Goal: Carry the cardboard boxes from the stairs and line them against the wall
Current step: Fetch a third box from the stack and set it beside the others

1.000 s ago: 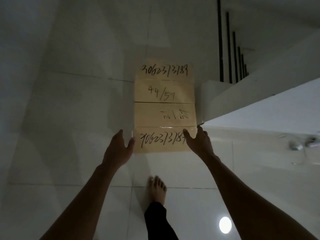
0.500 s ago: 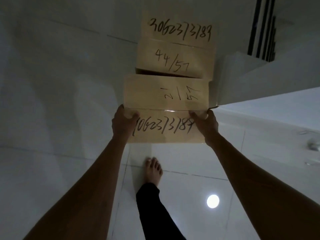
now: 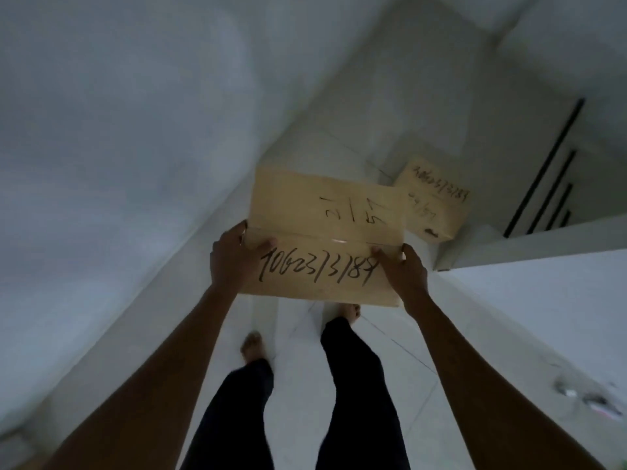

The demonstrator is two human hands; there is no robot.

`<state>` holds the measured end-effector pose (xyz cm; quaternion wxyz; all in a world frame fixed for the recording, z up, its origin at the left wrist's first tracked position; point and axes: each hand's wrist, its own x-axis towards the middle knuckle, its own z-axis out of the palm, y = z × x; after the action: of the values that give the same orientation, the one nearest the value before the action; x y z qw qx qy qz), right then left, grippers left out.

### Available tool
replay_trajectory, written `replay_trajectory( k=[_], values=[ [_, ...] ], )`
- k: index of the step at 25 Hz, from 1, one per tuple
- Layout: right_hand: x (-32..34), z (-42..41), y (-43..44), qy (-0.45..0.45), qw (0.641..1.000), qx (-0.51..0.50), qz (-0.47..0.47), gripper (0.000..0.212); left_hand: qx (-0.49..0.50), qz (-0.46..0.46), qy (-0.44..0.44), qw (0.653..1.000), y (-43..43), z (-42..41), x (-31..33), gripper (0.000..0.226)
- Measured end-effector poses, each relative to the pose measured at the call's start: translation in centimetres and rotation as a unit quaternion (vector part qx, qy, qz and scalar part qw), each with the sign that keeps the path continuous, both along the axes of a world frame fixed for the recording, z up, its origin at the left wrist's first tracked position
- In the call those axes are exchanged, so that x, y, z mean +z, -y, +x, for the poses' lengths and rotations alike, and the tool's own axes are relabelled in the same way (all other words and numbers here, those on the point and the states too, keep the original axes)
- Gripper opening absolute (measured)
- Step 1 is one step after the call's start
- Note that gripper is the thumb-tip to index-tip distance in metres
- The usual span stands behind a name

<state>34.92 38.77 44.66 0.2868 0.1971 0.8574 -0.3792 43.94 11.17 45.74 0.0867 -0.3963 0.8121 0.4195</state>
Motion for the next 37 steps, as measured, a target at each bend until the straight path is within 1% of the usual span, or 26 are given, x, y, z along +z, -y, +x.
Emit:
replay_trajectory(
  k=[2, 3, 5, 8, 11, 13, 16, 20, 22, 26, 27, 29, 33, 35, 37],
  values=[
    [4.6, 5.5, 4.3, -0.023, 0.999, 0.043, -0.002, 0.079, 0.045, 0.0, -0.011, 0.999, 3.4, 7.9, 4.8, 0.053],
    [5.7, 6.6, 5.4, -0.035, 0.999, 0.042, -0.002, 0.079, 0.057, 0.0, -0.018, 0.998, 4.2, 9.4, 5.9, 0.056],
    [7.6, 11.5, 9.5, -0.033, 0.996, 0.086, -0.012, 0.078, 0.108, 0.0, -0.02, 0.994, 7.0, 16.5, 8.0, 0.059],
    [7.3, 17.9, 16.2, -0.027, 0.988, 0.154, -0.02, 0.077, 0.186, 0.008, -0.004, 0.982, 10.8, 26.5, 7.4, 0.059],
    [4.4, 23.9, 22.4, -0.024, 0.971, 0.237, -0.029, 0.073, 0.272, 0.012, 0.008, 0.962, 13.3, 36.1, 4.4, 0.058],
    [1.9, 27.5, 26.8, -0.021, 0.954, 0.296, -0.034, 0.071, 0.325, 0.008, 0.006, 0.946, 15.1, 41.8, 2.0, 0.061],
    [-2.5, 34.6, 33.3, -0.032, 0.931, 0.361, -0.038, 0.064, 0.377, 0.019, -0.001, 0.926, 18.1, 51.3, -2.3, 0.064],
    [-9.9, 43.7, 40.8, -0.021, 0.91, 0.413, -0.032, 0.064, 0.409, 0.007, 0.011, 0.912, 22.3, 61.8, -9.1, 0.062],
    [-15.6, 48.4, 44.4, -0.006, 0.903, 0.428, -0.032, 0.062, 0.421, 0.015, 0.019, 0.907, 24.9, 66.6, -14.5, 0.066],
    [-28.3, 57.1, 51.0, 0.009, 0.893, 0.449, -0.021, 0.061, 0.404, 0.053, 0.022, 0.913, 30.2, 75.0, -27.0, 0.089],
    [-31.2, 58.8, 52.2, 0.009, 0.893, 0.45, -0.014, 0.061, 0.406, 0.059, 0.017, 0.912, 31.2, 76.5, -30.0, 0.093],
    [-35.7, 61.0, 54.0, 0.005, 0.894, 0.449, -0.005, 0.06, 0.419, 0.068, 0.009, 0.906, 32.5, 78.4, -35.1, 0.093],
    [-44.0, 63.8, 56.8, -0.016, 0.896, 0.444, 0.021, 0.06, 0.444, 0.076, 0.022, 0.892, 35.2, 80.1, -44.1, 0.077],
    [-46.7, 64.6, 57.6, -0.028, 0.897, 0.44, 0.036, 0.061, 0.434, 0.046, 0.046, 0.899, 36.0, 80.2, -46.8, 0.07],
    [-48.0, 65.3, 58.2, -0.045, 0.892, 0.448, 0.037, 0.062, 0.386, -0.019, 0.095, 0.917, 35.7, 80.2, -48.0, 0.076]
  ],
)
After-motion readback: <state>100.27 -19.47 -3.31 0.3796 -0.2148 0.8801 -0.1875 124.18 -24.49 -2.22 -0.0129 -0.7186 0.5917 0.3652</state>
